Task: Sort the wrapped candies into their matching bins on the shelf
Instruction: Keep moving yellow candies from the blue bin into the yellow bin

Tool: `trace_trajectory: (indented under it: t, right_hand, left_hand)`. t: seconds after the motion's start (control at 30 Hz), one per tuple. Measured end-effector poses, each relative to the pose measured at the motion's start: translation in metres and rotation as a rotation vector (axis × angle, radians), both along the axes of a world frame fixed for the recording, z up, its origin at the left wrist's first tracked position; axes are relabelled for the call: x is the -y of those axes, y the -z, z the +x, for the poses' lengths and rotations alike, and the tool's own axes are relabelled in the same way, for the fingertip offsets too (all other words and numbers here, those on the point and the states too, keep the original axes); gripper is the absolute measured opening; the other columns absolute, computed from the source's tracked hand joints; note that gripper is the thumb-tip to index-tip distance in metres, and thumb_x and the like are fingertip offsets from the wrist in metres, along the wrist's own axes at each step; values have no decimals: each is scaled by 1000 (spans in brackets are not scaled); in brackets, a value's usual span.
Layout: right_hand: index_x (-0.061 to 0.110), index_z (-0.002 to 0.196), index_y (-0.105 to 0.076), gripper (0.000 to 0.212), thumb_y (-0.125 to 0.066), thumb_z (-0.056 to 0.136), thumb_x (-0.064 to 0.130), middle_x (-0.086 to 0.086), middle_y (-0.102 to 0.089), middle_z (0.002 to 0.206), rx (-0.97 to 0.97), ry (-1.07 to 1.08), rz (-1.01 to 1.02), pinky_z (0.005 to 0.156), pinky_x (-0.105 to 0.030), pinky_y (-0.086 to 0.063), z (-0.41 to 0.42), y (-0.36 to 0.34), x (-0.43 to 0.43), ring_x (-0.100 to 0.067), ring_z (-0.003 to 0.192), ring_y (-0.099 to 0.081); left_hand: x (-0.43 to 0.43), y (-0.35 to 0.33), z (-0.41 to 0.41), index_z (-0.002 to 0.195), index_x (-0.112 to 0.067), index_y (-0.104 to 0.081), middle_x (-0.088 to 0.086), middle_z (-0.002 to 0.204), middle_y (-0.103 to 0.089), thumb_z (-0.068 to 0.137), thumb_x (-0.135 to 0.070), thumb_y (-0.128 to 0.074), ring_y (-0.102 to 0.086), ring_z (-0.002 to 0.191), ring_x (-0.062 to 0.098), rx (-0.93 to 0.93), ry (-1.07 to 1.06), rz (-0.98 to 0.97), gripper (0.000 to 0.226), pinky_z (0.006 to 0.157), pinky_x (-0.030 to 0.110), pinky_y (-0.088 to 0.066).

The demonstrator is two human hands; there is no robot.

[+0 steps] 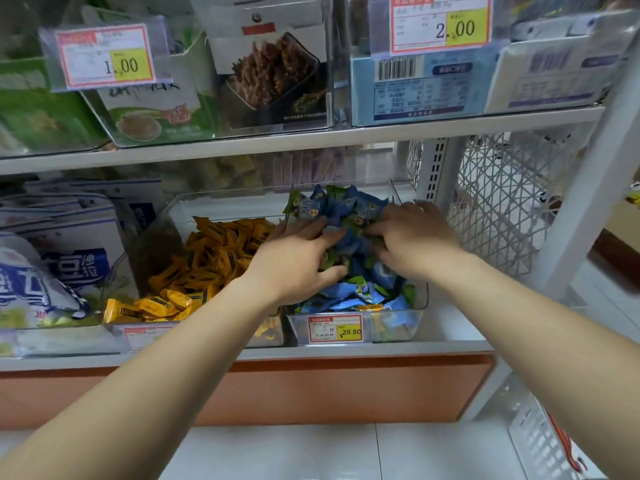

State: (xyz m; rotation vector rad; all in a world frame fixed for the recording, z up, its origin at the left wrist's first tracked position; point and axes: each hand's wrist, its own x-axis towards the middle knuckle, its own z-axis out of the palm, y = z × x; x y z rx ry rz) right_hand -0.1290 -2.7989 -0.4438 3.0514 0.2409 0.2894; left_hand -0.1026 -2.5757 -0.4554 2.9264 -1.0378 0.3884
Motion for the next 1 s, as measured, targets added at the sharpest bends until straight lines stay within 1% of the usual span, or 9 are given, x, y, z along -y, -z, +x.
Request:
trace_trajectory:
  t: [0.2, 0.3, 0.37, 0.43, 0.5, 0.63, 0.8, 0.87, 1.0]
  right_hand:
    - [32, 128, -63, 44, -52, 93, 56, -4, -65, 123, 34, -48, 30, 90, -39, -42, 30, -15, 1, -31, 110, -60]
    - [32, 128, -63, 43, -50, 94, 55, -4, -68, 116, 43, -50, 122, 81, -36, -48, 23, -11, 4, -30, 104, -62]
    - [35, 125, -64, 39, -53, 92, 54, 0, -69, 115, 86, -35, 246, 83, -38, -52, 10, -13, 5, -27, 103, -63]
    - [35, 117, -67, 31, -58, 91, 48, 5, -70, 108, 175, -61, 346, 82, -38, -53, -9, -14, 8, -22, 99, -63]
    - [34, 106, -69, 18, -61, 90, 39, 15, -69, 95, 172, -139, 483, 78, -34, -54, -34, -12, 8, -12, 89, -65]
    - [32, 102, -71, 14, -63, 91, 30, 19, -70, 86, 63, -214, 482, 76, -32, -55, -67, -6, 8, 0, 81, -64]
    - [29, 108, -73, 20, -64, 90, 29, 16, -74, 96, 25, -205, 436, 86, -35, -53, -73, 2, 11, -5, 92, -66]
    - [31, 111, -72, 22, -63, 91, 30, 16, -74, 96, 13, -199, 444, 89, -34, -52, -73, 2, 10, -5, 93, -67]
    - [32, 110, -72, 22, -62, 91, 28, 16, -74, 94, 4, -181, 498, 89, -31, -52, -74, -1, 11, -2, 92, -67]
  left_hand:
    - [4, -13, 0, 148, -38, -38, 2, 161, -29, 92, -70, -41, -28, 146, 25, -51, -57, 38, 65, 118, 44, -25]
    - [8, -18, -19, 144, -31, -44, 4, 154, -40, 94, -56, -52, -40, 137, 29, 36, 0, -79, 56, 109, 45, -40]
    - [11, -20, -35, 128, -29, -60, -1, 130, -60, 92, -37, -62, -57, 116, 22, 32, 155, -236, 37, 92, 41, -52]
    - [16, -19, -49, 111, -24, -71, -7, 106, -69, 91, -20, -63, -64, 95, 10, -171, 280, -317, 22, 82, 36, -55]
    - [20, -13, -56, 111, -22, -73, -10, 102, -73, 93, -14, -59, -66, 91, 2, -385, 282, -270, 24, 84, 30, -56]
    - [23, -2, -56, 126, -25, -65, -11, 119, -66, 91, -28, -61, -61, 103, 4, -502, 210, -171, 36, 93, 29, -52]
    - [38, 14, -61, 139, -28, -55, -1, 117, -56, 86, -46, -66, -50, 108, 19, -335, 200, 24, 56, 87, 31, -41]
    - [38, 10, -59, 126, -29, -65, -5, 101, -52, 86, -42, -71, -49, 93, 13, -370, 198, -84, 42, 74, 25, -34]
    - [28, 2, -55, 89, -24, -76, -12, 86, -66, 81, -30, -81, -59, 77, 2, -492, 175, -302, 11, 64, 13, -41]
